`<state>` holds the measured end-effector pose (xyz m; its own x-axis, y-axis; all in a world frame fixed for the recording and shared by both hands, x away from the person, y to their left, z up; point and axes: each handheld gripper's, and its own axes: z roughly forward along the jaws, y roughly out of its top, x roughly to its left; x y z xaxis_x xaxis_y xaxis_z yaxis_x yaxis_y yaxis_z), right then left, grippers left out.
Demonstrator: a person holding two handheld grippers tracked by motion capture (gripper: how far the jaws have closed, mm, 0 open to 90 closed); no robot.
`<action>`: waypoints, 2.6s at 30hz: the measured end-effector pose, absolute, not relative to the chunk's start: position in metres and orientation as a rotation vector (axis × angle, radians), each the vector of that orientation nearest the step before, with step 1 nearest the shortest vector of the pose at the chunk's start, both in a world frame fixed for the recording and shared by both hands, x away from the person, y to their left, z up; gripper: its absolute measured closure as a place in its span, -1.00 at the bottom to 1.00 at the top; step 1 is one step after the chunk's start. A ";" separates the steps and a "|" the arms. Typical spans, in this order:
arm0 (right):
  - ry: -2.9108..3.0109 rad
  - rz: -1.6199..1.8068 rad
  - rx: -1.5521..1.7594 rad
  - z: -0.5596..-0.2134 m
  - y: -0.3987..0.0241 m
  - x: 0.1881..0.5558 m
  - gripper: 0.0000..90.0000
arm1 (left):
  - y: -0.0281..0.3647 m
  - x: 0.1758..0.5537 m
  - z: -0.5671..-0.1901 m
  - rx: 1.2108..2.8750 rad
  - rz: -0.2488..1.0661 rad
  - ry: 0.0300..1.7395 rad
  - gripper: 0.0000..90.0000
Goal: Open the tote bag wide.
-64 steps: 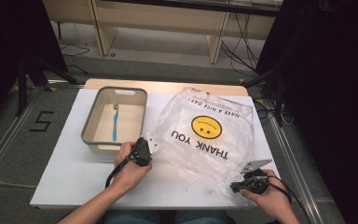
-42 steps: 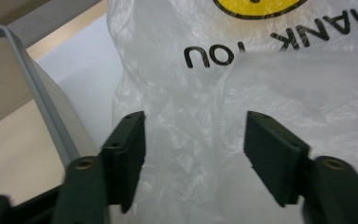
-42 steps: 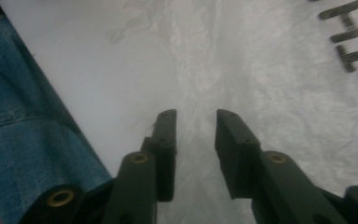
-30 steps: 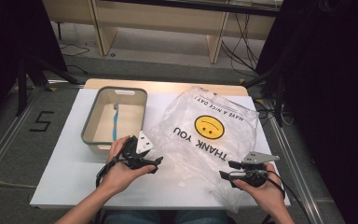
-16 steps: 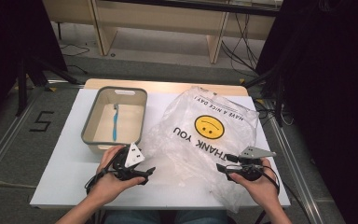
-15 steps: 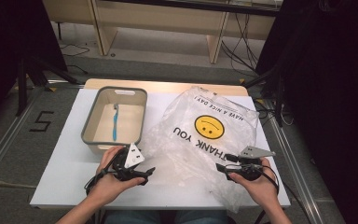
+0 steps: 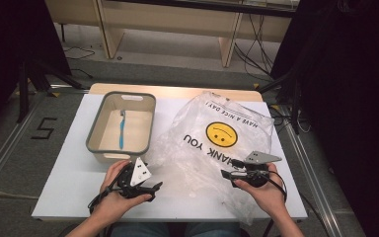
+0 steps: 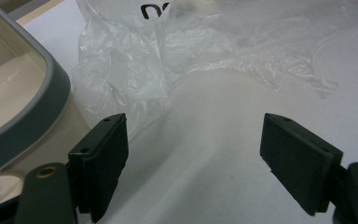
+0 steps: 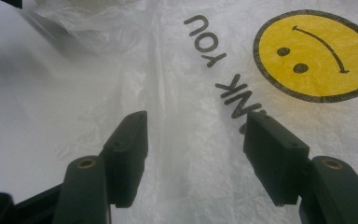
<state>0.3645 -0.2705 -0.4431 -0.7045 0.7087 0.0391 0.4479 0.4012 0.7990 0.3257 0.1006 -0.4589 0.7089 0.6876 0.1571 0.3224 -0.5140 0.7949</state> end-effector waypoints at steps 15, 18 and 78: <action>2.374 1.199 0.995 -0.446 -0.260 0.372 -0.08 | 0.101 0.328 -0.462 2.142 0.597 0.762 -0.49; 2.386 1.197 0.991 -0.446 -0.258 0.375 -0.06 | 0.099 0.328 -0.462 2.144 0.602 0.759 -0.48; 2.056 1.149 0.799 -0.365 -0.233 0.395 1.00 | -0.014 0.356 -0.484 2.337 0.257 0.604 0.56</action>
